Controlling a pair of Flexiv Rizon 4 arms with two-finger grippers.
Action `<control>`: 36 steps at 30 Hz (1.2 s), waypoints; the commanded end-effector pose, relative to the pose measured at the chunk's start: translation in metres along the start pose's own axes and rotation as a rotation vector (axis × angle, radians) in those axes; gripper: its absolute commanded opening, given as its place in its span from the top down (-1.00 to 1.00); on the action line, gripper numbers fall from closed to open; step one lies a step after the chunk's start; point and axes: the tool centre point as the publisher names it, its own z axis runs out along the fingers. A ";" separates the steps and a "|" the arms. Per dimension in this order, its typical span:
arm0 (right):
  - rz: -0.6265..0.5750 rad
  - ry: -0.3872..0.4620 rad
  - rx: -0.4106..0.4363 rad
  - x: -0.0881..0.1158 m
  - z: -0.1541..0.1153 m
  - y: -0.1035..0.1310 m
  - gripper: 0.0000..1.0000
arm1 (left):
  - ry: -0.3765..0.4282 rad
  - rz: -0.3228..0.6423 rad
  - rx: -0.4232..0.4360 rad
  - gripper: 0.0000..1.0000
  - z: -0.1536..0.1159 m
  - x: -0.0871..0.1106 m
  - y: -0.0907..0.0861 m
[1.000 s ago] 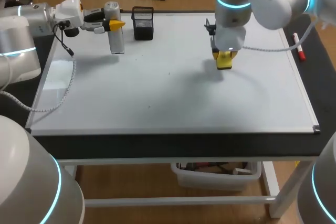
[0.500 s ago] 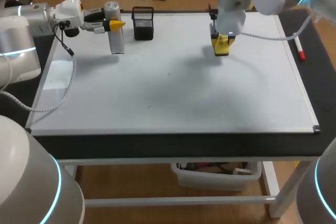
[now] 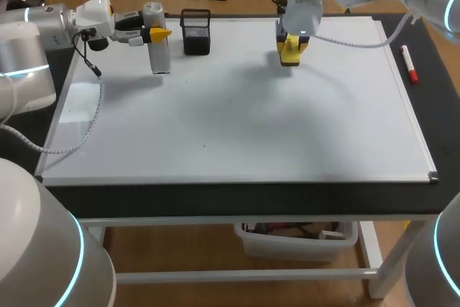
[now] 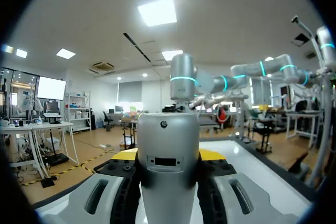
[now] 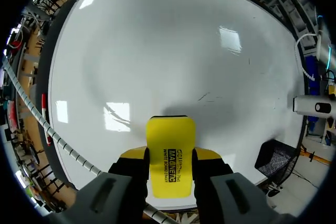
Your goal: Pick up the inspection probe, press it on each red-marked spot on the whiteboard one by one, put down the probe, pick up the eraser, and wipe off all the red marks.
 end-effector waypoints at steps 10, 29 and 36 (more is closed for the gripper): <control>-0.001 0.003 -0.058 -0.018 0.010 -0.018 1.00 | 0.003 0.002 0.003 1.00 0.000 -0.001 0.000; 0.013 0.051 -0.085 -0.026 0.025 -0.013 1.00 | 0.003 0.002 0.003 1.00 0.000 -0.001 0.000; 0.032 0.062 -0.094 -0.026 0.027 -0.012 1.00 | 0.003 0.002 0.003 1.00 0.000 -0.001 0.000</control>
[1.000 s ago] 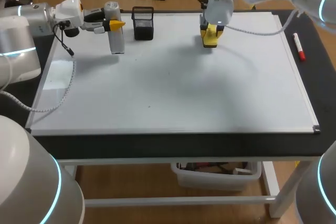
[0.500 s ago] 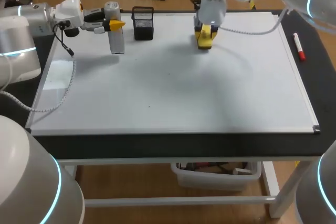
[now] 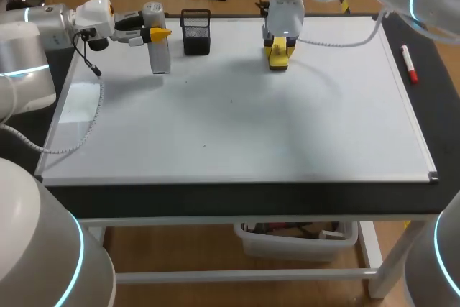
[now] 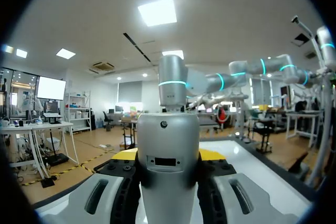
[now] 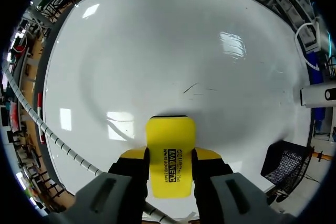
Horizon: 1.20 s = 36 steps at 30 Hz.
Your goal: Pick up the inspection probe, press it on each red-marked spot on the whiteboard one by one, put down the probe, pick up the eraser, and wipe off all the red marks.
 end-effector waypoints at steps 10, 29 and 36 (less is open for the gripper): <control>0.039 0.015 -0.013 0.003 0.000 -0.004 -1.00 | 0.003 0.002 0.003 1.00 0.000 -0.001 0.000; 0.467 -0.423 0.007 0.060 -0.051 -0.011 -1.00 | 0.003 0.002 0.003 1.00 0.000 -0.001 0.000; 0.673 -0.668 0.073 0.085 -0.084 -0.012 -1.00 | 0.003 0.002 0.003 1.00 0.000 -0.001 0.000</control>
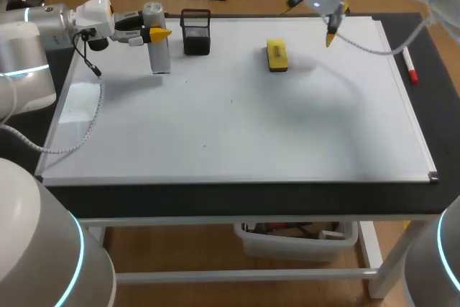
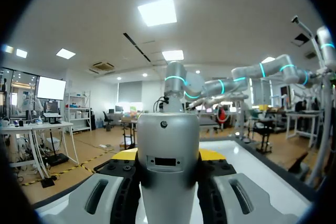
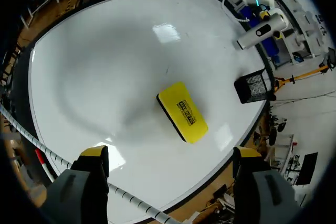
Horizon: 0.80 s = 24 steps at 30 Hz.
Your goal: Pick up the inspection probe, press it on each red-marked spot on the whiteboard one by one, put down the probe, pick up the eraser, and wipe off all the red marks.
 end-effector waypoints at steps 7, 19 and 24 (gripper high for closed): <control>0.307 -0.436 0.056 0.026 -0.060 -0.010 -1.00 | 0.003 0.002 0.003 1.00 0.000 -0.001 0.000; 0.355 -0.477 0.085 0.019 -0.107 -0.019 -1.00 | 0.003 0.002 0.003 1.00 0.000 -0.001 0.000; 0.345 -0.519 0.099 0.019 -0.109 -0.017 -1.00 | 0.003 0.004 0.004 1.00 0.001 -0.002 -0.003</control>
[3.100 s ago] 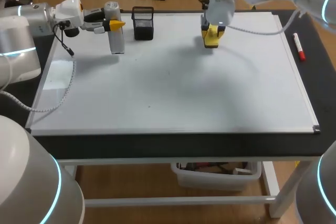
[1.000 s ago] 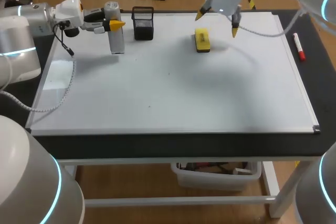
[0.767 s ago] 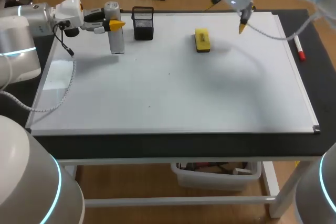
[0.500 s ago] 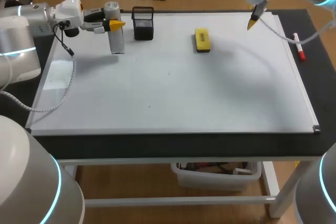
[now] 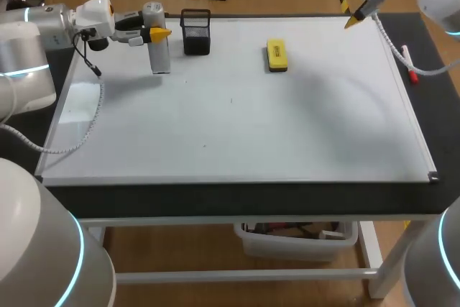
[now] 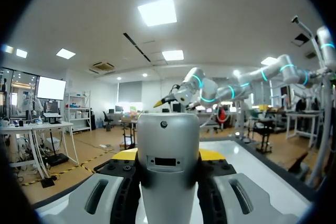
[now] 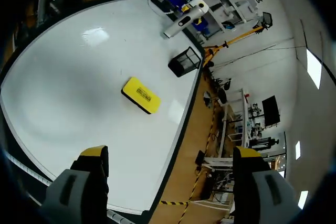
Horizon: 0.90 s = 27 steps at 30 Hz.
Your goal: Pick up the inspection probe, press it on each red-marked spot on the whiteboard one by one, put down the probe, pick up the eraser, and wipe off all the red marks.
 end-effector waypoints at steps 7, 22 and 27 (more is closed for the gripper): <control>-0.003 -0.025 0.004 0.005 -0.003 0.002 -1.00 | 0.025 0.040 -0.008 1.00 0.012 -0.016 -0.028; -0.003 -0.025 0.004 0.005 -0.003 0.002 -1.00 | 0.109 0.101 -0.022 1.00 0.047 -0.039 -0.071; -0.003 -0.025 0.004 0.005 -0.003 0.002 -1.00 | 0.125 0.101 -0.018 1.00 0.053 -0.041 -0.075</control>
